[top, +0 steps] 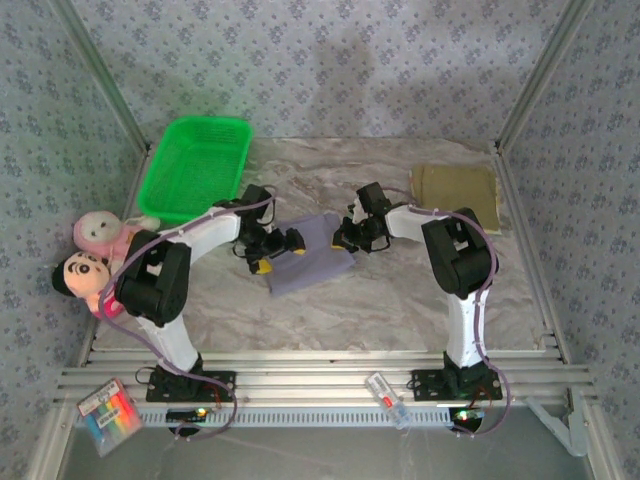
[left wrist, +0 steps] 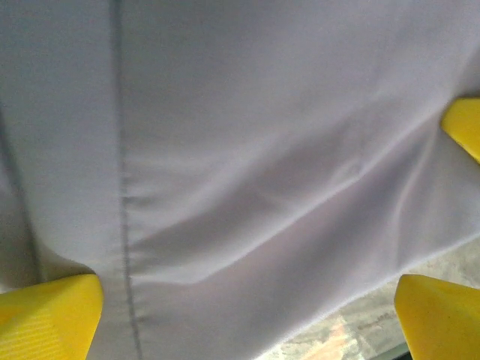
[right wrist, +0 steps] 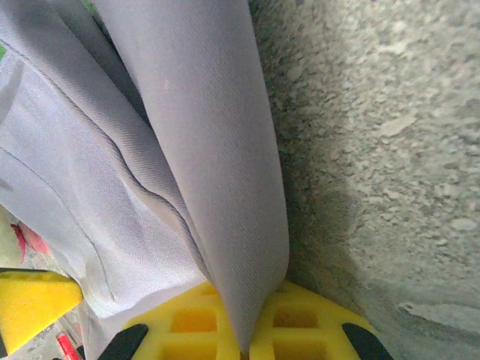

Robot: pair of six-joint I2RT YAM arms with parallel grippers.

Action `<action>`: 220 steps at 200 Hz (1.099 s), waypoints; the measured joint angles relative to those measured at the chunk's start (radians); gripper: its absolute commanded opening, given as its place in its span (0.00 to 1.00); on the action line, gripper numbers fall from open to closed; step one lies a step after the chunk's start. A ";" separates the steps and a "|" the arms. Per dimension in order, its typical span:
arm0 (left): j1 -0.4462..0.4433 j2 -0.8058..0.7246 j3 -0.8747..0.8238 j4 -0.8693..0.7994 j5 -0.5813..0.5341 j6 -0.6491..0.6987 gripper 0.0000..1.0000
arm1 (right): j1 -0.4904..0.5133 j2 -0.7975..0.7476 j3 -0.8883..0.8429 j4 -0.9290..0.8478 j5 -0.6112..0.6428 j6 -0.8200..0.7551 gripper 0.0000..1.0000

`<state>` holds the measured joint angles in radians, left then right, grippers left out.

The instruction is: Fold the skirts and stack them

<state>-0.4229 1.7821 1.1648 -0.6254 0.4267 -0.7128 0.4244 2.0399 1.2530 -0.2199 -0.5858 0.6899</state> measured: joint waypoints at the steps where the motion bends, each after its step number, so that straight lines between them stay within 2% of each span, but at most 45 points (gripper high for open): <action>1: 0.000 0.000 -0.001 0.000 -0.001 0.000 1.00 | 0.000 0.000 0.000 0.000 0.000 0.000 0.00; 62: -0.006 0.025 -0.010 -0.007 -0.007 -0.012 1.00 | 0.000 -0.005 -0.002 -0.001 0.012 0.002 0.00; 103: -0.037 0.012 0.111 -0.090 -0.096 0.006 1.00 | -0.001 -0.011 -0.007 0.000 0.026 0.003 0.00; 136: -0.042 -0.019 0.137 -0.097 -0.150 0.005 1.00 | -0.015 -0.037 -0.006 -0.042 0.075 -0.018 0.00; 161: -0.026 -0.039 0.136 -0.108 -0.222 -0.021 1.00 | -0.035 -0.072 0.031 -0.163 0.147 -0.103 0.00; 183: 0.025 -0.095 0.100 -0.079 -0.273 -0.068 1.00 | -0.062 -0.109 0.098 -0.284 0.208 -0.203 0.00; 220: 0.095 -0.174 0.064 -0.037 -0.338 -0.127 1.00 | -0.154 -0.167 0.229 -0.468 0.274 -0.392 0.00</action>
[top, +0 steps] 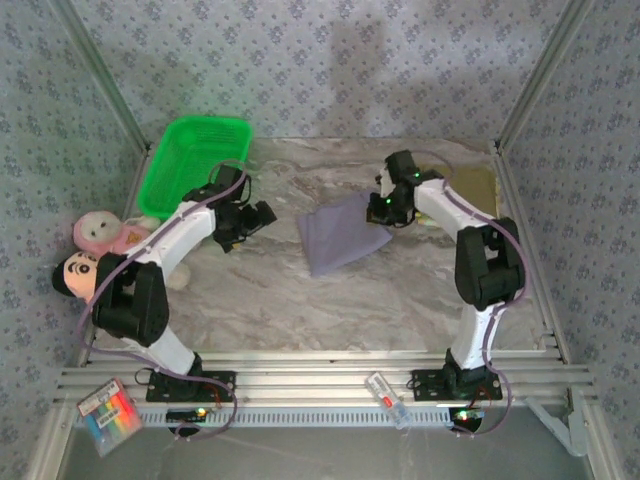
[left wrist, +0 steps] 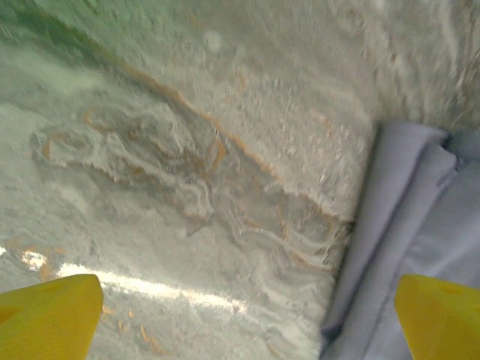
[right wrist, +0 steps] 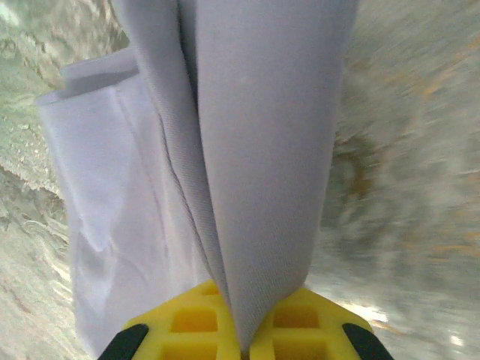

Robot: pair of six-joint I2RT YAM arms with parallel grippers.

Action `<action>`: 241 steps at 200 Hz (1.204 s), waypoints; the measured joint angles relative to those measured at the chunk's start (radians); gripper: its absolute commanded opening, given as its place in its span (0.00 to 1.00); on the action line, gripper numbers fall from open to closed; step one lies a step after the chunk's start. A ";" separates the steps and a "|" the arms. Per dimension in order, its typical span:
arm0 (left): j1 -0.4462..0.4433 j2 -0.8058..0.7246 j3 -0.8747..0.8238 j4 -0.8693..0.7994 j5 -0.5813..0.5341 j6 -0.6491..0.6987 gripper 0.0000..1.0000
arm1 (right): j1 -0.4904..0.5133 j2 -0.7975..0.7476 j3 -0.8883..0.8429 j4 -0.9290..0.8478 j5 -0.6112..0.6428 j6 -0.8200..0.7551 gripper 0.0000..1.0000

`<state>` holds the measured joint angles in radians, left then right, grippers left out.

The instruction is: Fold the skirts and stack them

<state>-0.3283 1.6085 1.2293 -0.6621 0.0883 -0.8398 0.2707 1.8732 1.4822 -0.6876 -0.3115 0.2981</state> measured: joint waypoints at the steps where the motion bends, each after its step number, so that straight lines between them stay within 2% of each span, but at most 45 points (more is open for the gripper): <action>1: 0.000 -0.002 0.000 0.002 0.000 -0.002 1.00 | -0.004 -0.001 0.005 -0.006 0.003 -0.006 0.00; 48: 0.001 0.005 0.002 0.031 -0.007 -0.012 1.00 | -0.113 -0.007 0.199 -0.188 0.048 -0.202 0.00; 101: 0.001 0.058 0.022 0.034 0.019 -0.023 1.00 | -0.204 0.016 0.381 -0.306 0.048 -0.315 0.00; 199: 0.001 0.094 0.053 0.038 0.065 -0.042 1.00 | -0.321 0.076 0.685 -0.419 -0.092 -0.328 0.00; 241: -0.004 0.105 0.053 0.038 0.081 -0.044 1.00 | -0.424 0.079 0.755 -0.413 -0.171 -0.322 0.00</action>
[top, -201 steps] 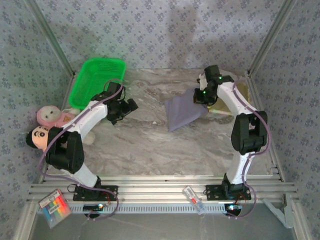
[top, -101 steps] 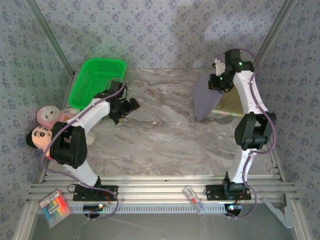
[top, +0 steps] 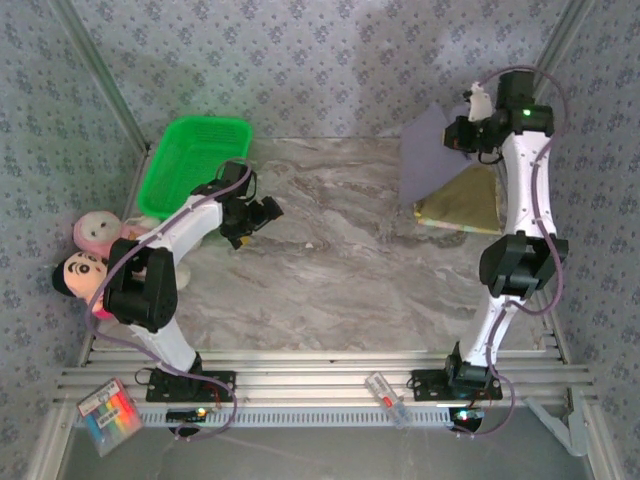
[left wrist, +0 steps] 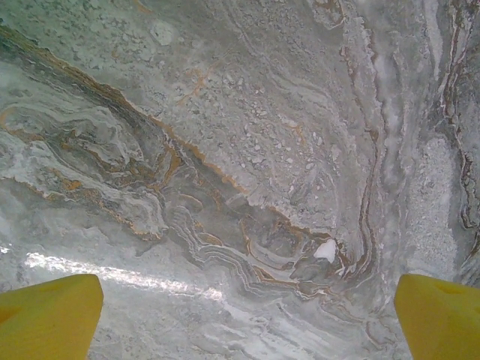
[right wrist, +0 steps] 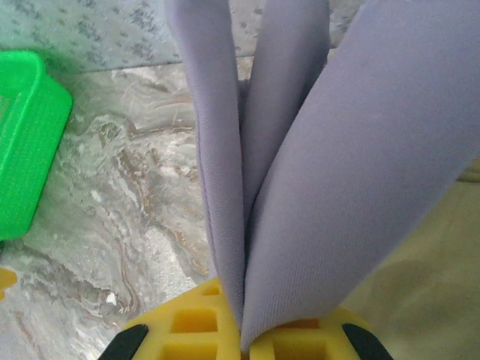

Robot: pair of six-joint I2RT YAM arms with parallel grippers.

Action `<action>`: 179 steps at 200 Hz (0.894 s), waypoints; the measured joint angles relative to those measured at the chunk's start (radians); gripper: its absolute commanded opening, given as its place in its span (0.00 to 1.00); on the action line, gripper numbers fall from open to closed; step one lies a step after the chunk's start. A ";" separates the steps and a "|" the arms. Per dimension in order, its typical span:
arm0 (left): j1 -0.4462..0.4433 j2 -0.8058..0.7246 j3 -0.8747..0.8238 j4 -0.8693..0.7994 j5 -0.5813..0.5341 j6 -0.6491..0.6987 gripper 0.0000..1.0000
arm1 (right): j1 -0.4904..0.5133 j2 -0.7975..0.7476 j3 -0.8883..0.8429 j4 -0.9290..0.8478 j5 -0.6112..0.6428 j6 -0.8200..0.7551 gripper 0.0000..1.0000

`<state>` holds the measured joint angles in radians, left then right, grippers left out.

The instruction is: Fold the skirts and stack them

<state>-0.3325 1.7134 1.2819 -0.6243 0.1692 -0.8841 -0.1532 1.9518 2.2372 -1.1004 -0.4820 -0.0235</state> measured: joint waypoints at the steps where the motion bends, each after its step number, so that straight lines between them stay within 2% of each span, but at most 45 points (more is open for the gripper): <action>1: 0.000 0.000 0.000 0.000 0.000 0.000 1.00 | -0.003 0.001 0.000 0.000 -0.002 0.000 0.00; 32: -0.010 0.004 0.000 0.000 0.003 0.000 1.00 | -0.142 0.091 0.005 -0.009 -0.095 -0.052 0.00; 63: -0.016 0.003 0.000 -0.003 0.002 0.000 1.00 | -0.275 0.334 0.054 -0.055 -0.147 -0.146 0.00; 91: -0.017 0.004 0.000 -0.005 0.001 0.000 1.00 | -0.328 0.492 0.077 -0.083 -0.154 -0.191 0.00; 131: -0.017 0.004 0.012 -0.022 -0.002 0.000 1.00 | -0.311 0.495 0.111 -0.068 -0.169 -0.211 0.00; 179: -0.017 0.004 0.034 -0.027 -0.010 0.000 1.00 | -0.290 0.389 0.097 -0.044 -0.235 -0.254 0.00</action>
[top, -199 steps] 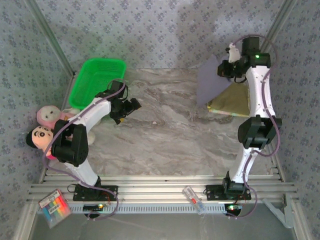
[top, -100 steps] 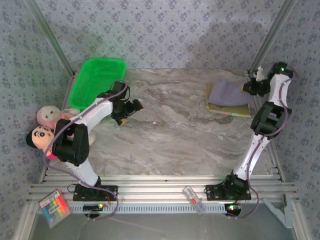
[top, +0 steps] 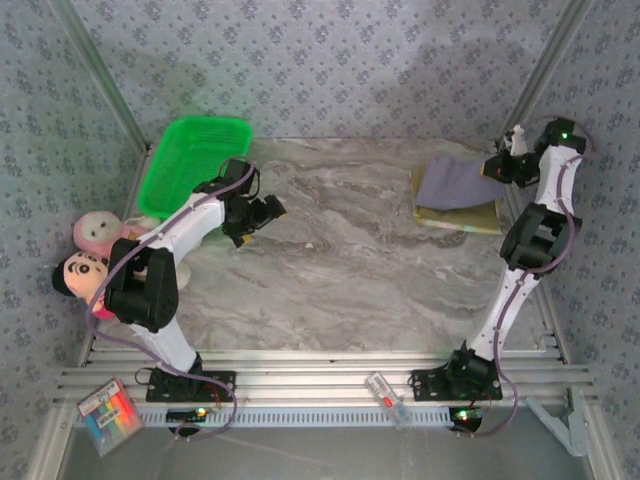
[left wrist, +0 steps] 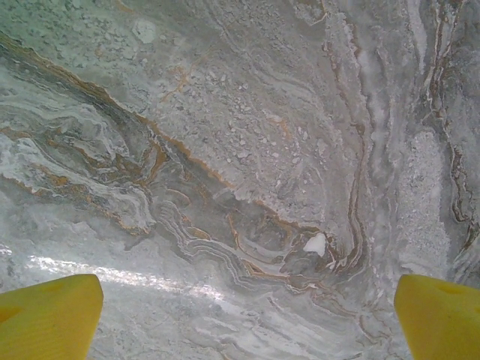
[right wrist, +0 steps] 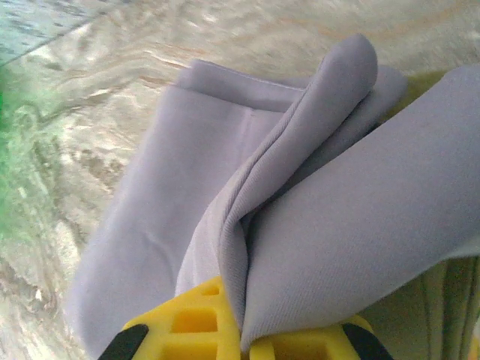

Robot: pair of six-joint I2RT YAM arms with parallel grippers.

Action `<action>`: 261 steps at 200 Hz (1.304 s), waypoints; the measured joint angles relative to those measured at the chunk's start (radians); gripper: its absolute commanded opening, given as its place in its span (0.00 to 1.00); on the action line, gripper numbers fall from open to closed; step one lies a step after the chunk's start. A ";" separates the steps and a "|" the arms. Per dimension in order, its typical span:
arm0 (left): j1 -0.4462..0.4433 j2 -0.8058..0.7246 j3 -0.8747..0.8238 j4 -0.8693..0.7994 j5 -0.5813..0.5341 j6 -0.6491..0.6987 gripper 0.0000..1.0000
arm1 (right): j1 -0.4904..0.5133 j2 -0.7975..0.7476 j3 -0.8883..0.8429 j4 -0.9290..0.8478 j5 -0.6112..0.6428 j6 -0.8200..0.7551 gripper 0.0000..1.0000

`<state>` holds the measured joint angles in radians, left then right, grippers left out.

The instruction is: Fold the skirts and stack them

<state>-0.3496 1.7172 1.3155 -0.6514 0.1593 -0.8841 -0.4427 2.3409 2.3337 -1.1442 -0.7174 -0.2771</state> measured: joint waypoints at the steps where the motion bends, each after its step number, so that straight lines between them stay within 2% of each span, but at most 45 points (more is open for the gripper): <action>1: 0.000 0.000 0.000 0.000 0.000 0.000 1.00 | 0.000 -0.002 0.000 0.000 -0.001 -0.001 0.00; 35: 0.000 0.000 0.000 -0.001 -0.010 0.000 1.00 | 0.035 -0.068 0.000 -0.003 -0.037 -0.061 0.00; 74: 0.000 0.000 0.000 -0.019 -0.030 0.000 1.00 | 0.040 -0.055 -0.014 -0.003 -0.028 -0.083 0.00; 94: 0.000 0.000 0.000 -0.031 -0.041 0.001 1.00 | 0.018 -0.008 -0.004 -0.005 0.034 -0.071 0.19; 126: 0.000 0.000 0.000 -0.034 -0.055 0.003 1.00 | 0.006 0.021 -0.016 0.005 0.199 -0.017 0.21; 134: 0.000 -0.001 0.000 -0.034 -0.056 0.003 1.00 | 0.008 0.012 -0.026 0.024 0.236 0.007 0.28; 143: 0.001 -0.001 0.000 -0.034 -0.060 0.003 1.00 | 0.010 0.002 -0.035 0.037 0.272 0.035 0.41; 162: 0.001 -0.001 0.000 -0.034 -0.064 0.004 1.00 | 0.019 -0.021 -0.038 0.053 0.369 0.087 0.51; 178: 0.001 -0.001 0.000 -0.034 -0.064 0.004 1.00 | 0.032 -0.044 -0.039 0.058 0.485 0.151 0.65; 186: 0.001 -0.001 0.000 -0.034 -0.064 0.005 1.00 | 0.039 -0.059 -0.045 0.064 0.536 0.188 0.88; 188: 0.001 -0.001 0.000 -0.034 -0.064 0.006 1.00 | 0.040 -0.063 -0.048 0.065 0.549 0.187 0.97; 191: 0.002 -0.001 0.000 -0.034 -0.064 0.008 1.00 | 0.043 -0.072 -0.053 0.067 0.566 0.208 1.00; 203: 0.003 -0.001 0.000 -0.034 -0.064 0.011 1.00 | 0.053 -0.109 -0.093 0.088 0.599 0.246 1.00; 225: 0.004 -0.001 0.000 -0.034 -0.063 0.011 1.00 | 0.097 -0.187 -0.198 0.131 0.581 0.301 0.99; 248: 0.008 0.000 0.001 -0.034 -0.063 0.014 1.00 | 0.195 -0.215 -0.248 0.163 0.575 0.340 0.95; 261: 0.010 0.000 0.002 -0.034 -0.063 0.019 1.00 | 0.267 -0.208 -0.250 0.177 0.601 0.360 0.89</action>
<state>-0.3401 1.7168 1.3178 -0.6853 0.0963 -0.8650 -0.1757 2.1330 2.0834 -0.9676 -0.1162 0.0830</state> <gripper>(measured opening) 0.997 0.934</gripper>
